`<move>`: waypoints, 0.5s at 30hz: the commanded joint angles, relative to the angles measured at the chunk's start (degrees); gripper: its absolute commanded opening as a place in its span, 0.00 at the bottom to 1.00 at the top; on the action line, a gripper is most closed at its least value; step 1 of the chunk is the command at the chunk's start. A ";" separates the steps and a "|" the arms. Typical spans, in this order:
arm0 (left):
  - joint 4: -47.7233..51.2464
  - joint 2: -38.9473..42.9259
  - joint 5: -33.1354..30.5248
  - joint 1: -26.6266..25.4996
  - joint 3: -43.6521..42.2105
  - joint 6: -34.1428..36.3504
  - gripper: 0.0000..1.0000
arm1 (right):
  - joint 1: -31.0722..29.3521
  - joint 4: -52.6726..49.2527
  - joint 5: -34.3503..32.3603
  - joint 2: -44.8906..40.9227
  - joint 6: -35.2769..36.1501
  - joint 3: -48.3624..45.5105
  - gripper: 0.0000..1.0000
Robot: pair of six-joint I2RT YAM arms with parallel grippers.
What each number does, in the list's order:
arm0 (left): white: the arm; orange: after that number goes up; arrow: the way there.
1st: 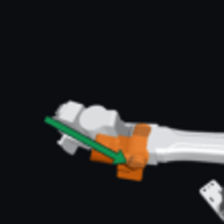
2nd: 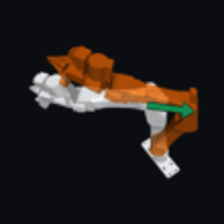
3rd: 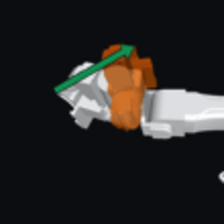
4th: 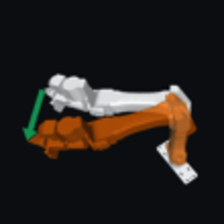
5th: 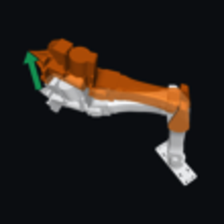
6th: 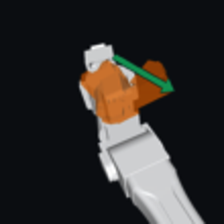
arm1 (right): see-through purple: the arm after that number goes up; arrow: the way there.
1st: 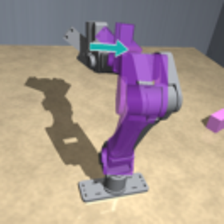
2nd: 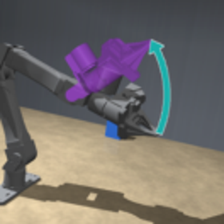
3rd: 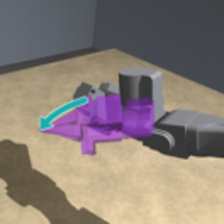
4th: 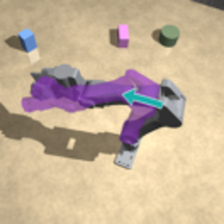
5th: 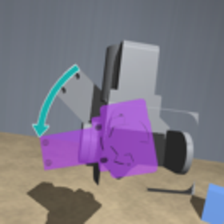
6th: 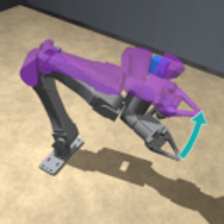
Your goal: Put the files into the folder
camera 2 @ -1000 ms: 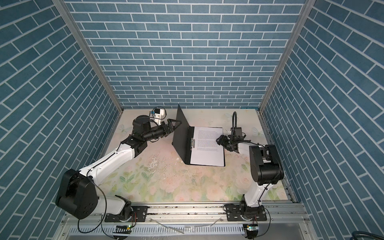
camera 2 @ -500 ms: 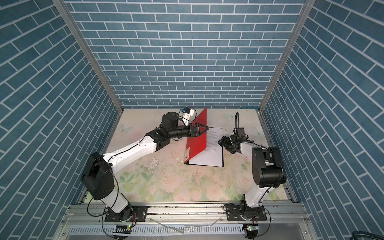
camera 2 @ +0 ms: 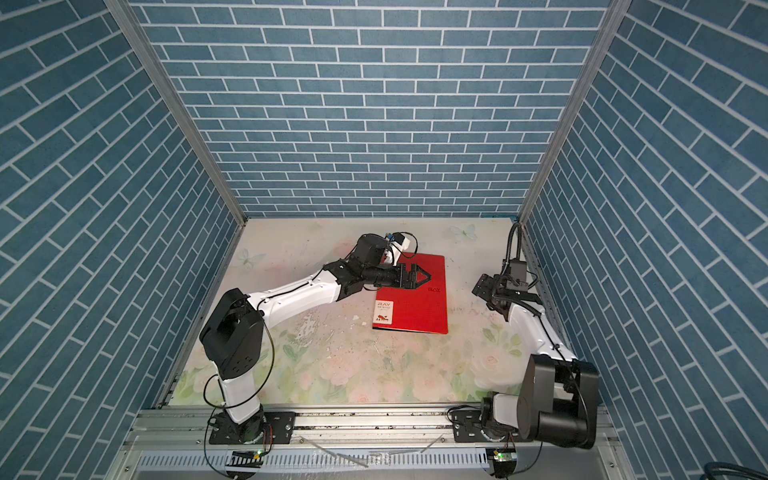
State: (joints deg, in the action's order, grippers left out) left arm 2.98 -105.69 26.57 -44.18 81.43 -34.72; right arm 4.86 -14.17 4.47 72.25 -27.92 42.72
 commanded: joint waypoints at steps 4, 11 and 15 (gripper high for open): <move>8.69 11.09 -15.87 4.66 -10.61 10.04 1.00 | 0.26 16.08 -11.71 -10.60 5.56 -11.95 0.81; 15.71 22.23 -33.75 10.43 -22.42 17.08 1.00 | 0.28 45.42 -12.43 -10.99 14.79 -25.04 0.85; 16.78 30.04 -42.32 14.56 -29.74 18.08 0.99 | 0.23 55.69 -14.03 -3.27 17.72 -26.31 0.85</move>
State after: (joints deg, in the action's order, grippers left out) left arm 16.56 -80.16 -6.22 -31.90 54.83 -19.51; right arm 4.95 26.92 -7.20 65.04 -15.99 18.20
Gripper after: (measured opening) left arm 0.996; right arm 0.850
